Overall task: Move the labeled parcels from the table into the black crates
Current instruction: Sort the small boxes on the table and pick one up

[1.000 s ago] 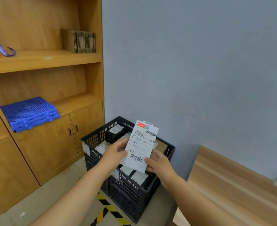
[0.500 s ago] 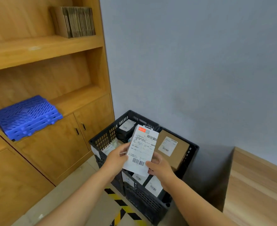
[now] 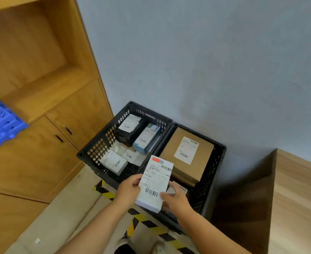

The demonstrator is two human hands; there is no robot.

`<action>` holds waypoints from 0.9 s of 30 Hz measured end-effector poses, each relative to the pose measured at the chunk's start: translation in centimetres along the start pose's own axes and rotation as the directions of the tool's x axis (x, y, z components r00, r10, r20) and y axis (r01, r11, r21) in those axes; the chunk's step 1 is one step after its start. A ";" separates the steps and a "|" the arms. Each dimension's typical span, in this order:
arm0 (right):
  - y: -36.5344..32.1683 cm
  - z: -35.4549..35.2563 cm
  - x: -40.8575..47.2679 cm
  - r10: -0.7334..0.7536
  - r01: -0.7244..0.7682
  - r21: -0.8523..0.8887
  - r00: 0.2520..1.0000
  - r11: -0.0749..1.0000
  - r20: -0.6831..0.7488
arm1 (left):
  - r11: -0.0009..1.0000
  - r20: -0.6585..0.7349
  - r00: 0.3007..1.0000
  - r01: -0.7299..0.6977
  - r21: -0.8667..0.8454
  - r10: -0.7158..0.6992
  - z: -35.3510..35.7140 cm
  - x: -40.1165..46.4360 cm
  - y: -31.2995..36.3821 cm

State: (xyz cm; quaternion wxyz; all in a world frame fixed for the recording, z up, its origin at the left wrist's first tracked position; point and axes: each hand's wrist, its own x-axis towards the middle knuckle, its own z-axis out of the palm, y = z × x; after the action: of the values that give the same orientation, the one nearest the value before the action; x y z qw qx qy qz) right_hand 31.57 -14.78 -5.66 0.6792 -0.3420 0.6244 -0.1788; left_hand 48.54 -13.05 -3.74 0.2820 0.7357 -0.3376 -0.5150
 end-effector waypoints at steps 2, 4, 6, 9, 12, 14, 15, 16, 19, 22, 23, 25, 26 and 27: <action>0.8 0.1 1.9 0.048 -0.048 0.007 0.998 0.999 -0.029 | 0.998 0.047 0.999 0.020 0.058 -0.023 0.7 2.2 -1.0; 1.4 0.0 3.5 0.099 -0.097 0.035 0.993 0.995 -0.057 | 0.993 0.098 0.994 0.039 0.109 -0.050 1.4 4.2 -1.9; 2.1 0.0 5.1 0.162 -0.155 0.082 0.984 0.984 -0.079 | 0.984 0.146 0.987 0.040 0.172 -0.065 2.1 6.0 -2.7; 3.2 -0.1 7.4 0.239 -0.223 0.141 0.965 0.965 -0.107 | 0.969 0.207 0.974 0.041 0.244 -0.093 3.1 8.7 -3.7; 4.0 -0.1 9.6 0.296 -0.274 0.154 0.945 0.949 -0.143 | 0.952 0.248 0.964 0.020 0.306 -0.100 3.8 11.1 -4.4; 4.5 -0.1 11.5 0.321 -0.297 0.162 0.934 0.941 -0.158 | 0.935 0.250 0.962 0.012 0.354 -0.107 4.2 12.7 -4.9; 4.6 0.0 12.3 0.328 -0.302 0.164 0.931 0.939 -0.163 | 0.922 0.251 0.962 0.003 0.386 -0.109 4.4 13.4 -5.2; 4.8 0.1 13.2 0.333 -0.309 0.153 0.928 0.939 -0.167 | 0.904 0.255 0.961 -0.014 0.428 -0.106 4.6 14.1 -5.5; 5.5 0.5 15.8 0.345 -0.330 0.114 0.924 0.937 -0.165 | 0.837 0.280 0.957 -0.092 0.540 -0.075 5.3 16.0 -6.4; 6.3 1.0 18.1 0.368 -0.353 0.115 0.916 0.928 -0.161 | 0.758 0.351 0.936 -0.210 0.618 -0.026 6.2 17.7 -7.4; 6.7 1.2 18.7 0.378 -0.361 0.122 0.913 0.924 -0.157 | 0.726 0.373 0.928 -0.245 0.643 -0.018 6.5 18.1 -7.8; 7.8 1.5 20.0 0.380 -0.369 0.099 0.912 0.924 -0.155 | 0.657 0.410 0.912 -0.305 0.689 -0.008 7.2 19.2 -8.5; 8.3 1.7 20.5 0.379 -0.371 0.075 0.912 0.925 -0.157 | 0.620 0.430 0.903 -0.333 0.710 -0.008 7.5 19.8 -8.8; 8.9 1.8 21.2 0.379 -0.375 0.054 0.912 0.926 -0.160 | 0.581 0.451 0.892 -0.360 0.730 -0.014 7.9 20.4 -9.2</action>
State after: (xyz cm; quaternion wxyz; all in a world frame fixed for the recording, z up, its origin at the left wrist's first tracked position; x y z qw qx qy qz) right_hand 35.01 -22.25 -27.18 0.6499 -0.1915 0.7312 -0.0796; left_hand 47.88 -24.01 -24.78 -0.1044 0.6202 -0.6544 -0.4199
